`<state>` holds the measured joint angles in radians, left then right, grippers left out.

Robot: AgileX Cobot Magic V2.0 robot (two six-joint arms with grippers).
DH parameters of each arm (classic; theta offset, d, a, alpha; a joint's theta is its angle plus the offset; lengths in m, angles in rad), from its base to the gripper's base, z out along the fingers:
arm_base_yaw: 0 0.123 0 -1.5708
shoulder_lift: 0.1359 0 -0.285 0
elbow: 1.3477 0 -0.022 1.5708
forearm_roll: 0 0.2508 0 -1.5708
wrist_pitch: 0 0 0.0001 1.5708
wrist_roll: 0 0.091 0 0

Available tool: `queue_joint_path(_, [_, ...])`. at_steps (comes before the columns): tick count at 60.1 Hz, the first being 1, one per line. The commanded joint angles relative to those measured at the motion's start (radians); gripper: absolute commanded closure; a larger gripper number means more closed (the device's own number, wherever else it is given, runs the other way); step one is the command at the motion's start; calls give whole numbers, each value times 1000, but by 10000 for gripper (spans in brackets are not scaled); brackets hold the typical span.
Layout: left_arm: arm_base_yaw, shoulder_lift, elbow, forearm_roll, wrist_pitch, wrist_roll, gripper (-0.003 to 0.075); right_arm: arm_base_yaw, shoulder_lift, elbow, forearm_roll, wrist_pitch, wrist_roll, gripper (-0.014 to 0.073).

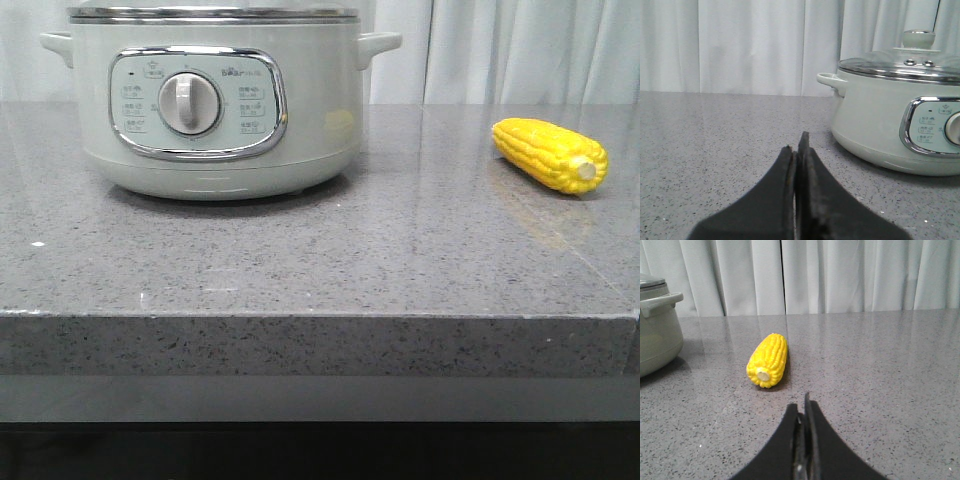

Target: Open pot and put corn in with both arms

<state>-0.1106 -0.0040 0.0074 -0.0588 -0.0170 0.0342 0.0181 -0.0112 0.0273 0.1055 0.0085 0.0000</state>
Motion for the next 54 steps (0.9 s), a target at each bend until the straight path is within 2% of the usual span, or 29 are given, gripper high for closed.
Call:
queue_joint_path(1, [1, -16, 4, -6, -82, -7, 741, -7, -22, 0, -13, -81, -6, 661])
queue_joint_path(54, [1, -16, -4, -6, -105, -7, 741, -7, -22, -3, -12, -114, -6, 661])
